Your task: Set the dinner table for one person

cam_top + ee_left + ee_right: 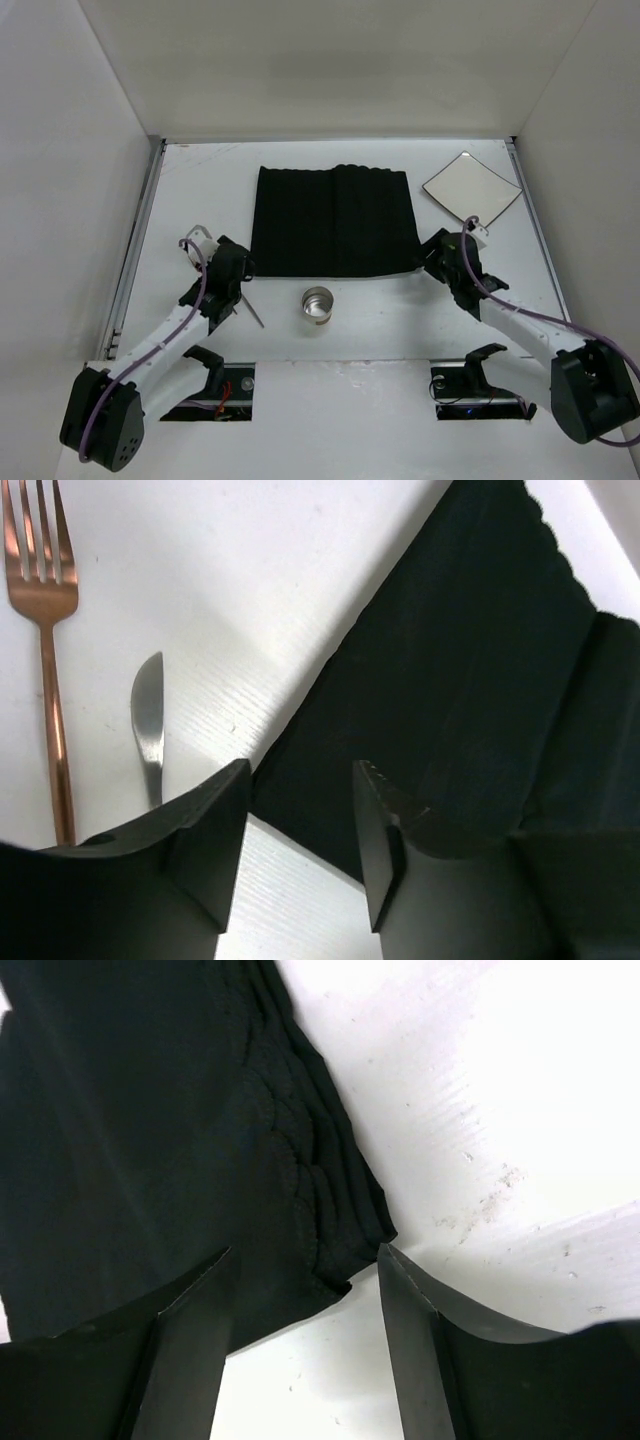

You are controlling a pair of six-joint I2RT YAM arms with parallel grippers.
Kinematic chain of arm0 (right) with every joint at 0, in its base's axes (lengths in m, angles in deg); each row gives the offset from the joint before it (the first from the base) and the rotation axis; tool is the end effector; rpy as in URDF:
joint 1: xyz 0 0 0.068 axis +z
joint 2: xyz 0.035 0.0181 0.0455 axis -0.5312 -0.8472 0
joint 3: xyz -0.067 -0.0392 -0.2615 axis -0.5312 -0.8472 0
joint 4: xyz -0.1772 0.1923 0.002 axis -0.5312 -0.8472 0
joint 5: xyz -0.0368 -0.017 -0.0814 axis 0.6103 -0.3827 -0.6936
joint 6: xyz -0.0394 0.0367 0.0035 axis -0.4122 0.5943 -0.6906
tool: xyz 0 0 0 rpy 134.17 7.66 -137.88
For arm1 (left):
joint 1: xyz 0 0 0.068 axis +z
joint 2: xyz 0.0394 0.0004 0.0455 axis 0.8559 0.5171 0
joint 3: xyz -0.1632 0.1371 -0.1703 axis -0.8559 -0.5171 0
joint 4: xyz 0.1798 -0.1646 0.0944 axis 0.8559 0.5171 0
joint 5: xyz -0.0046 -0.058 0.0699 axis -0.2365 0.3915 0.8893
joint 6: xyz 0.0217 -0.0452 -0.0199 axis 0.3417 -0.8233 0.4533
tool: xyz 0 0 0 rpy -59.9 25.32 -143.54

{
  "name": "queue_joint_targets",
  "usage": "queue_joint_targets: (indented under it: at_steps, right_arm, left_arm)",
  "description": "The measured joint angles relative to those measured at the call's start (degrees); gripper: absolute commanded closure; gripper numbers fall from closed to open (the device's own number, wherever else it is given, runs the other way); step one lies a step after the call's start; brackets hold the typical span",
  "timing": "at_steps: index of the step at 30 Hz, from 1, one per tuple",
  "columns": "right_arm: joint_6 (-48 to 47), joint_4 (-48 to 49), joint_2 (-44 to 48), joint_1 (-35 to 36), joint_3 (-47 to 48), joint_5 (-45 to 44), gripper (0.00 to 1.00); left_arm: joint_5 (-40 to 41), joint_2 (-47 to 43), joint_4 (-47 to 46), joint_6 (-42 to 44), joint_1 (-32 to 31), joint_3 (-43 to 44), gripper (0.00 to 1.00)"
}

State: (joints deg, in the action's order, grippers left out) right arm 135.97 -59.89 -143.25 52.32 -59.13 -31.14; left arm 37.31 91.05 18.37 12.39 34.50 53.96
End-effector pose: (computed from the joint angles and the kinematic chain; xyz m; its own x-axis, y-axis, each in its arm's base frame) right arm 0.2025 0.0650 0.1826 -0.4553 0.6428 -0.6160 0.3466 0.7653 0.5424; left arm 0.1798 -0.0621 0.2029 -0.2296 -0.6566 -0.7185 -0.3669 0.7421 -0.5609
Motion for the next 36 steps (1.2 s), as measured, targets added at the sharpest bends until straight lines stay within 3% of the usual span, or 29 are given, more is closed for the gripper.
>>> queue_joint_targets:
  at_steps: [4,6,9,12,15,24,36]
  right_arm:
    - [-2.49,-0.07,0.92,0.00,1.53,-0.42,0.70]
    - [-3.26,0.33,0.66,-0.50,2.49,-0.52,0.78]
    - [-3.63,2.29,0.61,-5.68,2.73,-0.13,0.73]
    - [-3.34,6.19,-0.33,-14.21,2.75,1.01,0.42]
    - [-2.56,11.10,-3.43,-21.59,2.82,2.84,0.34]
    - [4.02,22.40,-21.97,-34.32,4.39,6.82,0.38]
    - [15.61,28.87,-36.89,-35.32,12.09,7.82,0.48]
  left_arm:
    - [0.94,6.54,-4.24,0.07,-1.20,2.05,0.52]
    - [0.09,13.92,-8.57,0.07,-1.60,4.50,0.55]
    - [-2.01,21.77,-14.32,0.11,-2.69,6.80,0.58]
    - [-2.51,23.63,-18.27,1.05,-5.53,6.93,0.58]
    - [-1.79,22.05,-23.65,3.13,-8.41,6.01,0.58]
    - [0.61,16.87,-35.39,8.09,-10.49,-3.52,0.56]
    - [-1.99,21.31,-45.07,8.72,-9.64,-6.36,0.55]
